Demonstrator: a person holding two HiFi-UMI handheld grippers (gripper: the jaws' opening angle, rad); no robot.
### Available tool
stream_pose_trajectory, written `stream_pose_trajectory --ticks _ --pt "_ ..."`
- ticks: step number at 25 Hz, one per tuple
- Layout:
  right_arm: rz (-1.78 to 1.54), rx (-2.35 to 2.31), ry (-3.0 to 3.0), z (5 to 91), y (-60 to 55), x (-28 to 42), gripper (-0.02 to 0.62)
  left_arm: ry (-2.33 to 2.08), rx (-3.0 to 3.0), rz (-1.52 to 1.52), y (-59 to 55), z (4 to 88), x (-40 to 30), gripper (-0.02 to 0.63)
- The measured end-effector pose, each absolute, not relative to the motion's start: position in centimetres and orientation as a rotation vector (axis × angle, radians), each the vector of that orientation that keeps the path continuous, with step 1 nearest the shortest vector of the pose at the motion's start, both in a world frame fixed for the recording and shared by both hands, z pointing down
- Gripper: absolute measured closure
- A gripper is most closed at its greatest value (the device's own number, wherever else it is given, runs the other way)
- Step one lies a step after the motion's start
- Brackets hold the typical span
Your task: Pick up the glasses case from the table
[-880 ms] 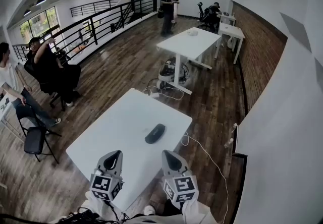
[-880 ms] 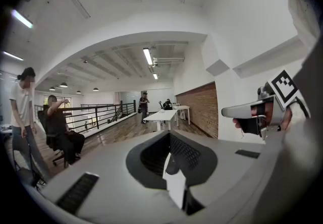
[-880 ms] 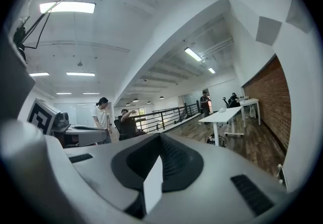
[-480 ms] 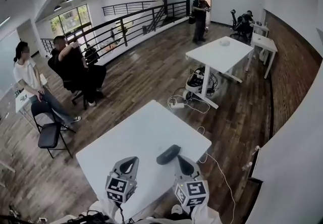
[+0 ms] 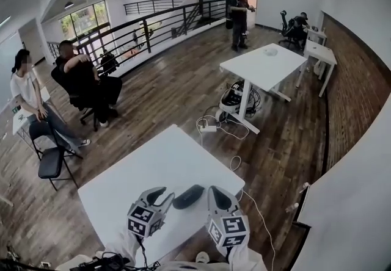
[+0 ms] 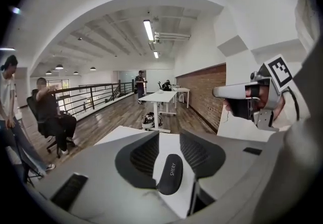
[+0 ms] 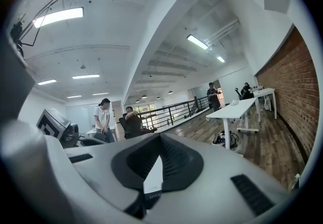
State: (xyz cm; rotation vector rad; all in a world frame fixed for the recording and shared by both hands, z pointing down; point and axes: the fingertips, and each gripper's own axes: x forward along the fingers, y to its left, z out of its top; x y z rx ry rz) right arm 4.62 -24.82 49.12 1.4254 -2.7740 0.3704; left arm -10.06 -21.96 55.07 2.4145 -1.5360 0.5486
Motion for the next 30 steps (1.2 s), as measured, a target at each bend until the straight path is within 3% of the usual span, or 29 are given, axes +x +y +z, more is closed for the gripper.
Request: stream_pose_trajectory --ticks 1,4,8,12,20,21,22,25,30 --pt "0.373 1.433 -2.765 49.3 -25.1 5.0 0.591 -1.523 2.423 0.561 -22.6 55.5 -9.7 0.416" --pt "0.403 1.463 -2.731 50.0 -26.1 6.5 0.591 -1.496 2.463 0.694 -24.9 57.9 -8.4 0.165" --pt "0.433 1.501 -2.679 51.0 -26.5 8.6 0.591 -1.311 2.459 1.039 -26.7 64.9 -7.1 0.100" --pt "0.444 1.537 -2.616 51.5 -26.3 11.0 0.590 -1.013 2.344 1.245 -27.3 72.1 -5.7 0.100" --pt "0.441 1.619 -2.505 52.5 -25.0 15.7 0.590 -0.893 2.096 1.400 -28.8 80.5 -5.9 0.105" --pt "0.441 1.631 -2.497 52.5 -24.9 16.1 0.590 -0.880 2.081 1.415 -28.5 80.9 -5.9 0.133" --pt "0.442 1.642 -2.490 52.6 -24.7 16.4 0.591 -0.872 2.069 1.431 -28.2 81.2 -5.9 0.222" --pt "0.447 1.661 -2.487 52.7 -24.4 16.9 0.590 -0.943 2.097 1.369 -27.9 79.4 -6.1 0.238" --pt "0.483 1.621 -2.541 53.3 -24.6 14.9 0.591 -1.200 2.213 0.940 -27.6 68.8 -7.1 0.259"
